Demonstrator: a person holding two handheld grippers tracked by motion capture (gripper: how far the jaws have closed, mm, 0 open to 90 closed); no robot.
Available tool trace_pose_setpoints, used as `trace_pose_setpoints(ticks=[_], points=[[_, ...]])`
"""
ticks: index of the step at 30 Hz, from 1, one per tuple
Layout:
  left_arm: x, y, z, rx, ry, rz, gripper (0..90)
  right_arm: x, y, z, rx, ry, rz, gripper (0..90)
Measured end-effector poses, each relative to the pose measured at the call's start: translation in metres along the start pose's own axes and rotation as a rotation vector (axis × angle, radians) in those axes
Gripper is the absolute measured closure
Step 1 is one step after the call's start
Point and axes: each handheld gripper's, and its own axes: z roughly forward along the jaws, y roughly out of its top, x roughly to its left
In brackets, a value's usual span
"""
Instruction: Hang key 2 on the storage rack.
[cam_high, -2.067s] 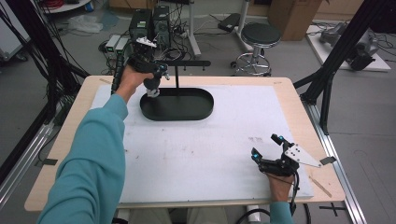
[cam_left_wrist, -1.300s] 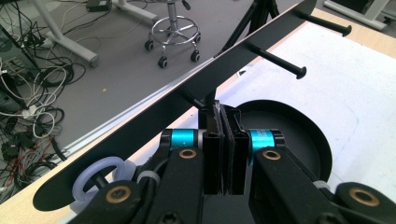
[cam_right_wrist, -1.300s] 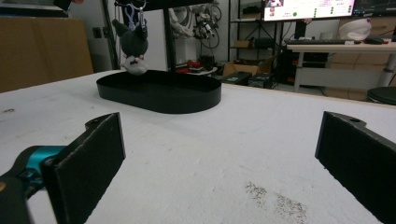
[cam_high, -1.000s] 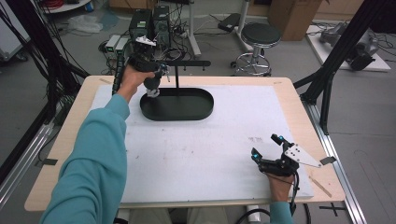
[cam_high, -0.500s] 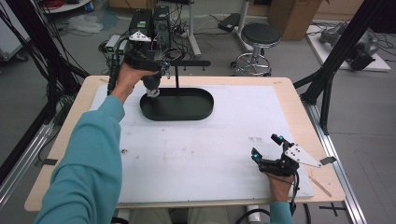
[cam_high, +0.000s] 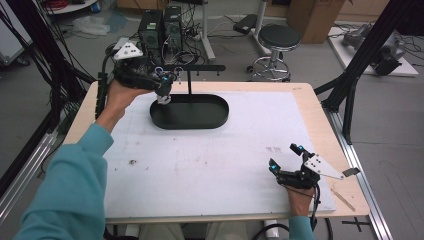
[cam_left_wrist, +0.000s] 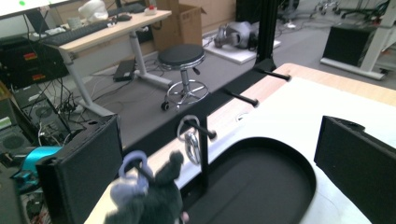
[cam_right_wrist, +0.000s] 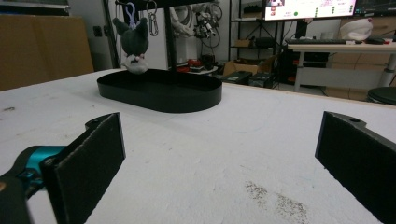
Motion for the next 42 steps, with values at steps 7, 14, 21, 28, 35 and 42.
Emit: trace_pose_setpoints(ticks=[7,14,21,28,35,42], points=[[-0.011,-0.031,-0.049,-0.077,-0.02,0.014,1.7,0.0,0.0,0.0,-0.001,0.001,-0.009,0.7],[-0.026,-0.071,-0.087,-0.136,-0.018,0.017,1.7,0.001,0.0,0.0,-0.004,-0.001,-0.02,0.7],[-0.047,-0.117,-0.117,-0.173,-0.024,-0.008,1.7,0.002,0.0,0.0,0.001,-0.002,-0.016,0.7],[-0.064,-0.165,-0.13,-0.188,-0.002,-0.021,1.7,0.001,0.0,0.0,0.002,-0.004,-0.019,0.7],[-0.079,-0.208,-0.137,-0.227,0.015,-0.073,1.7,0.002,0.0,0.0,0.004,-0.004,-0.018,0.7],[-0.084,-0.231,-0.14,-0.264,0.052,-0.102,1.7,0.002,0.0,0.0,0.002,-0.003,-0.023,0.7]])
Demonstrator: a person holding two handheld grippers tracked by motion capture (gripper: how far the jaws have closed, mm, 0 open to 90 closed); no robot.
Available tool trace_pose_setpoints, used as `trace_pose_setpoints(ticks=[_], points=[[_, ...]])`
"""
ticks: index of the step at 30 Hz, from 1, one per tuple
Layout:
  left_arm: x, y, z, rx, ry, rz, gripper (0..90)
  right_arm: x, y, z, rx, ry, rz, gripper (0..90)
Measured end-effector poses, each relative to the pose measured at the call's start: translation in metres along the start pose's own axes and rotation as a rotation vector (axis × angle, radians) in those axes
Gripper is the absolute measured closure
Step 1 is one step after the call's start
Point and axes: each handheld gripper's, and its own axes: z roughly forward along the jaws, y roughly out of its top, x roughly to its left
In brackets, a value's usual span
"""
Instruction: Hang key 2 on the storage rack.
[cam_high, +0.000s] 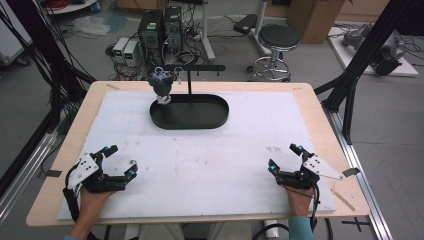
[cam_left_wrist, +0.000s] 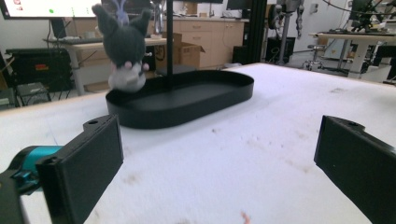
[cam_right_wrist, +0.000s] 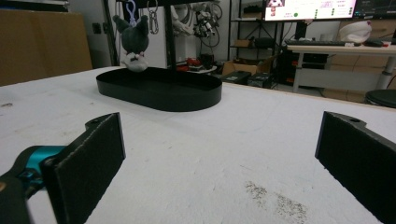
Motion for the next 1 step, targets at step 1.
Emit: trace_pose_setpoints(ticks=[1], points=[[0.0002,-0.0007,-0.0016,-0.014,-0.002,-0.005,1.7,0.0002,0.0,-0.0003,0.002,-0.001,0.005,0.7]])
